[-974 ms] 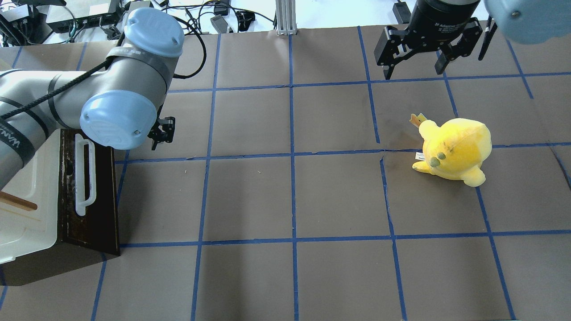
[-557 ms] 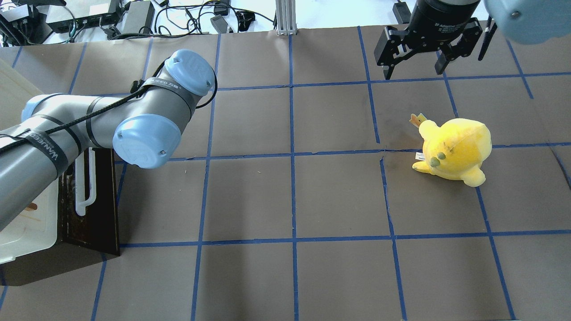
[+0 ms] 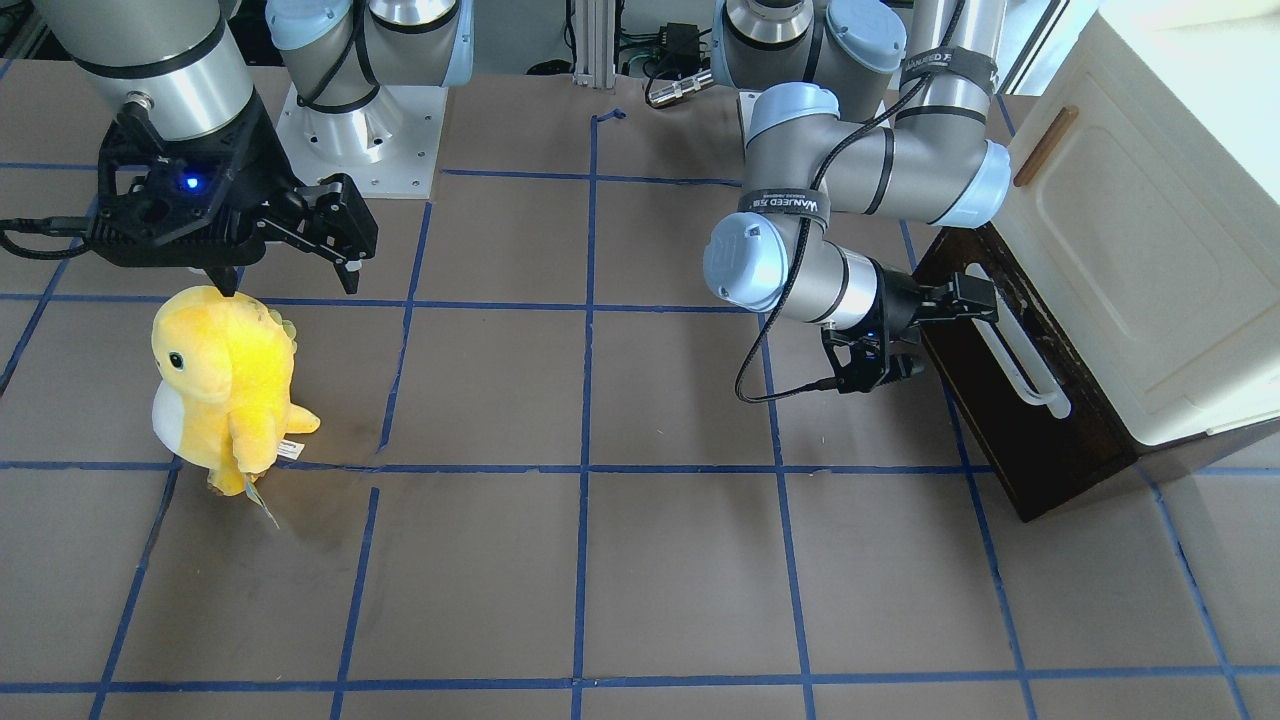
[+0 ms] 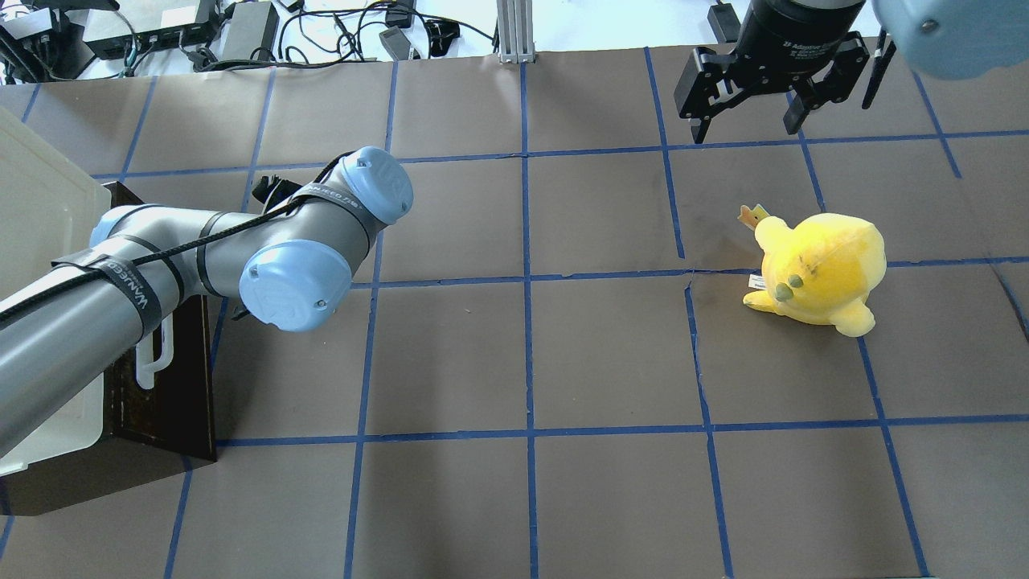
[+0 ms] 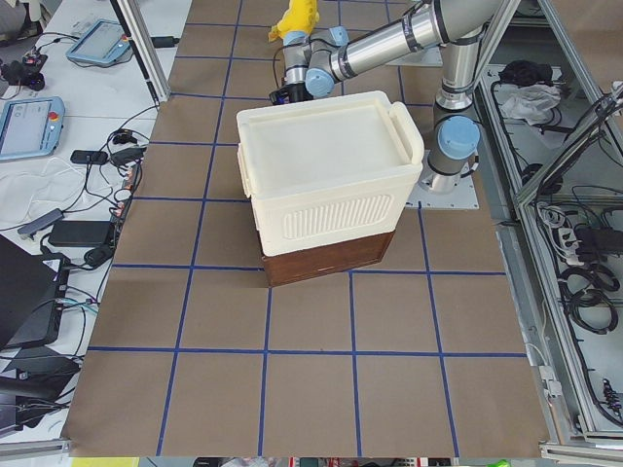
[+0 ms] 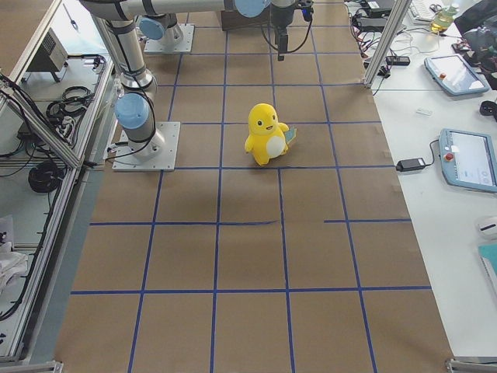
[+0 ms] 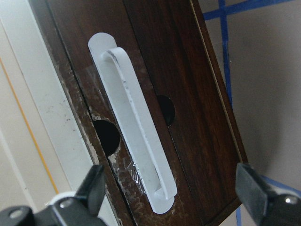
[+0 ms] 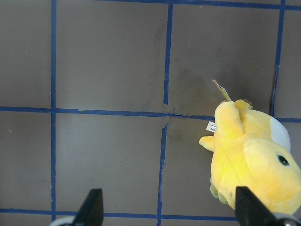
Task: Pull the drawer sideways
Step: 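Lower the left gripper down onto the white drawer handle, then close the left gripper around the white drawer handle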
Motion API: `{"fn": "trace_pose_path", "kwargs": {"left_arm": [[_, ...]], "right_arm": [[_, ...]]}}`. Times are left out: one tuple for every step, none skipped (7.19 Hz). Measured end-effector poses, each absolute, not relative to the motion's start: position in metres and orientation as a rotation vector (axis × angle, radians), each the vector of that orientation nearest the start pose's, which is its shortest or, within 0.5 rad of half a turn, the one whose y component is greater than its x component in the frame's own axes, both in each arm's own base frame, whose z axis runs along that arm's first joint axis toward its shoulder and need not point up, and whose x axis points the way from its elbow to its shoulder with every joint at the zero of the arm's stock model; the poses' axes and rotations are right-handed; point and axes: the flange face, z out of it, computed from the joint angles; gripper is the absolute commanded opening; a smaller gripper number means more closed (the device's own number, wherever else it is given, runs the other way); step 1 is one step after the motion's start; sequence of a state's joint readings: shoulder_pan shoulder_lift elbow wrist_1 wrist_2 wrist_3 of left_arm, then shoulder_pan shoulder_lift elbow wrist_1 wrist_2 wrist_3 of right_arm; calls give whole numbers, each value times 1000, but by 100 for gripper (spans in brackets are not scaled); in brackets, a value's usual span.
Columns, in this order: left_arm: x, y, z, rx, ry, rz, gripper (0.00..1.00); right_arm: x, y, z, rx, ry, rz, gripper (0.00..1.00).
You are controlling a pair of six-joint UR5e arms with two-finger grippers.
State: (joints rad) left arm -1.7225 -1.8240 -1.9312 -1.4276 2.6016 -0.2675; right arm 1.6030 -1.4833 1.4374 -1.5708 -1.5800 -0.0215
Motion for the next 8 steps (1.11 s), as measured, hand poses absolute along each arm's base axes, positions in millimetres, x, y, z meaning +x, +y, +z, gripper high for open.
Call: {"fn": "trace_pose_path", "kwargs": {"left_arm": [[-120,-482,247,159,2008,240,100],[-118,-484,238,138,1988,238,100],[-114,-486,232,113,1978,239,100],[-112,-486,227,89,1976,238,100],[-109,-487,224,72,1977,241,100],[-106,-488,218,52,1976,244,100],[-103,-489,213,30,1972,243,100],[-98,-490,209,22,1966,260,100]], "right_arm": [[149,-529,509,-84,3149,-72,100],[149,-529,509,-84,3149,-72,100],[149,-529,509,-85,3149,-73,100],[149,-529,509,-85,3149,-72,100],[149,-529,509,-85,3149,-73,100],[149,-529,509,-85,3149,-73,100],[149,-529,509,-84,3149,-73,100],[149,-529,509,-84,3149,-73,100]]}}
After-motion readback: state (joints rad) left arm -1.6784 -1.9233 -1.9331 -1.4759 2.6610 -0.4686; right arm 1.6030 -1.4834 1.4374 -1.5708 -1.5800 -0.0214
